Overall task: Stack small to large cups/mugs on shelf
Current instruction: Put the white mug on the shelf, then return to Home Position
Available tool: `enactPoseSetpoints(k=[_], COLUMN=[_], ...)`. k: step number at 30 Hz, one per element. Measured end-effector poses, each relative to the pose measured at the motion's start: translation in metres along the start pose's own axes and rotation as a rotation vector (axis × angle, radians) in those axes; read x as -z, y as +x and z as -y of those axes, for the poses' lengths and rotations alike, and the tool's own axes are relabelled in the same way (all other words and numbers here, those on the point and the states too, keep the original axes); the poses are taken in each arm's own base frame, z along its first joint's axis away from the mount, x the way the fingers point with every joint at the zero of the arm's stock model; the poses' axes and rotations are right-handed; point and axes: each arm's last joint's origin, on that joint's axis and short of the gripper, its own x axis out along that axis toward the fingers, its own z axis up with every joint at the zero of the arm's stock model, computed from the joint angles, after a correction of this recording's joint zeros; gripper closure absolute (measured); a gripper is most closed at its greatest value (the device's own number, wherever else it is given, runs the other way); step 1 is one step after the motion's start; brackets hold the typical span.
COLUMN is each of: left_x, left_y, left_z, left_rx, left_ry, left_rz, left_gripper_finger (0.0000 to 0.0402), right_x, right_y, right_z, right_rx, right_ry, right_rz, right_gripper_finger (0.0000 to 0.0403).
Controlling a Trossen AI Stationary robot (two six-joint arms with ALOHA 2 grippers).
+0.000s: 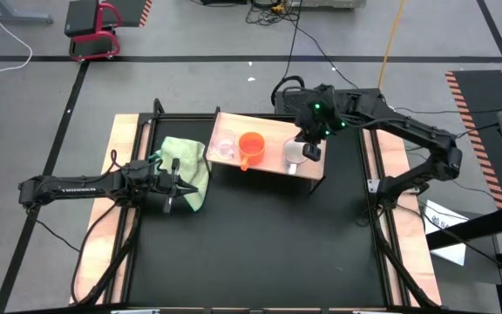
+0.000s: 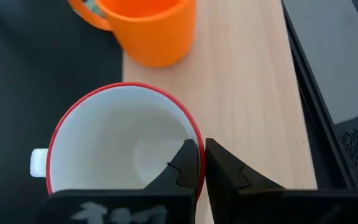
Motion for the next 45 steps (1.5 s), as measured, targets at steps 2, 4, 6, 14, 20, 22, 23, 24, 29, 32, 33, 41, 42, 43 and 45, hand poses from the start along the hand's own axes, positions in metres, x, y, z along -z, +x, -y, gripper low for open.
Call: enactPoseSetpoints(k=[2, 4, 6, 14, 20, 22, 23, 24, 29, 32, 33, 41, 42, 43, 45], left_x=[0.000, 0.000, 0.000, 0.000, 0.000, 0.000, 0.000, 0.000, 0.000, 0.000, 0.000, 0.000, 0.000, 0.000, 0.000], left_y=[0.000, 0.000, 0.000, 0.000, 0.000, 0.000, 0.000, 0.000, 0.000, 0.000, 0.000, 0.000, 0.000, 0.000, 0.000], left_z=[0.000, 0.000, 0.000, 0.000, 0.000, 0.000, 0.000, 0.000, 0.000, 0.000, 0.000, 0.000, 0.000, 0.000, 0.000], left_rx=[0.000, 0.000, 0.000, 0.000, 0.004, 0.006, 0.005, 0.005, 0.006, 0.007, 0.008, 0.010, 0.010, 0.010, 0.010], left_ry=[0.000, 0.000, 0.001, 0.001, 0.000, -0.002, -0.004, -0.005, -0.012, -0.013, -0.014, -0.030, -0.030, -0.030, -0.029], left_rz=[0.000, 0.000, 0.000, -0.001, 0.000, 0.000, 0.000, 0.000, 0.000, 0.001, 0.001, 0.001, 0.001, 0.000, 0.001], left_gripper_finger=[0.0376, 0.0376, 0.0376, 0.0376, 0.0376, 0.0376, 0.0376, 0.0376, 0.0376, 0.0376, 0.0376, 0.0376, 0.0376, 0.0376, 0.0376], right_x=[0.000, 0.000, -0.001, -0.001, -0.002, -0.002, -0.002, -0.002, -0.002, -0.002, -0.001, 0.000, 0.000, 0.000, 0.000], right_y=[0.004, 0.006, 0.008, 0.005, 0.000, 0.000, 0.000, 0.000, 0.000, 0.000, -0.001, -0.002, -0.002, -0.002, -0.003], right_z=[0.005, 0.007, 0.008, 0.008, 0.007, 0.007, 0.007, 0.007, 0.007, 0.009, 0.009, 0.016, 0.017, 0.019, 0.021], right_rx=[0.006, 0.004, 0.006, 0.011, 0.019, 0.019, 0.019, 0.020, 0.019, 0.022, 0.024, 0.039, 0.042, 0.045, 0.051], right_ry=[0.010, 0.012, 0.008, 0.006, 0.031, 0.031, 0.033, 0.037, 0.039, 0.044, 0.046, 0.046, 0.047, 0.045, 0.038], right_rz=[-0.017, -0.022, -0.021, -0.004, 0.029, 0.031, 0.031, 0.030, 0.029, 0.029, 0.029, 0.031, 0.032, 0.034, 0.038], right_gripper_finger=[0.0400, 0.0400, 0.0400, 0.0398, 0.0365, 0.0353, 0.0348, 0.0345, 0.0336, 0.0336, 0.0335, 0.0335, 0.0335, 0.0335, 0.0335])
